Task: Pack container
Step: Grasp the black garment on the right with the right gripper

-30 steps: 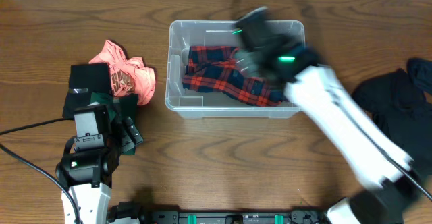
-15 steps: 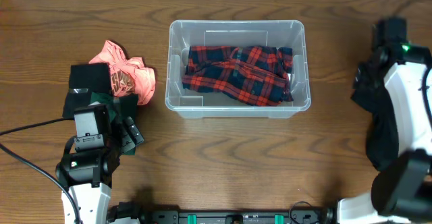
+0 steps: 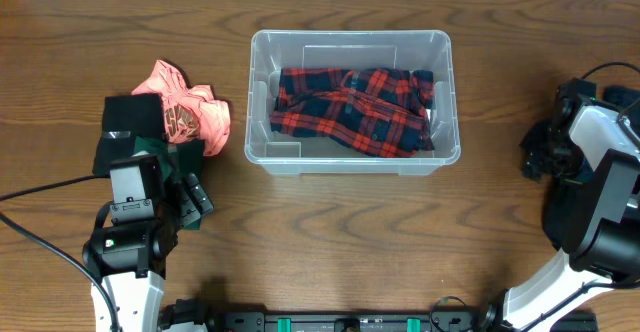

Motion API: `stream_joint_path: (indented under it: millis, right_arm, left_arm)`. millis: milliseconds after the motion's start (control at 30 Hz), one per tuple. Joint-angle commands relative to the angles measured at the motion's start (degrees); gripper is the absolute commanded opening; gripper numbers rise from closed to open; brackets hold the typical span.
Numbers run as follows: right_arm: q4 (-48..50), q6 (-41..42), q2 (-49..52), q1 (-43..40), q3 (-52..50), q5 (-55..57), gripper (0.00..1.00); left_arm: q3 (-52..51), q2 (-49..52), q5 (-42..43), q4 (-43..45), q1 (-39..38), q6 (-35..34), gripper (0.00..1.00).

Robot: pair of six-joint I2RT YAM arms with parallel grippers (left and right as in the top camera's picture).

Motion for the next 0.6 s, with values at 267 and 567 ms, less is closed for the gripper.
stream_joint_path:
  millis: [267, 567]
  right_arm:
    - [0.3, 1.4, 1.3, -1.2, 0.8, -1.7, 0.01]
    - [-9.2, 1.4, -13.6, 4.1, 14.1, -11.1, 0.01]
  left_arm:
    - [1.2, 0.0, 0.1, -0.4, 0.3, -0.3, 0.98]
    - [1.2, 0.0, 0.1, -0.3, 0.3, -0.3, 0.98]
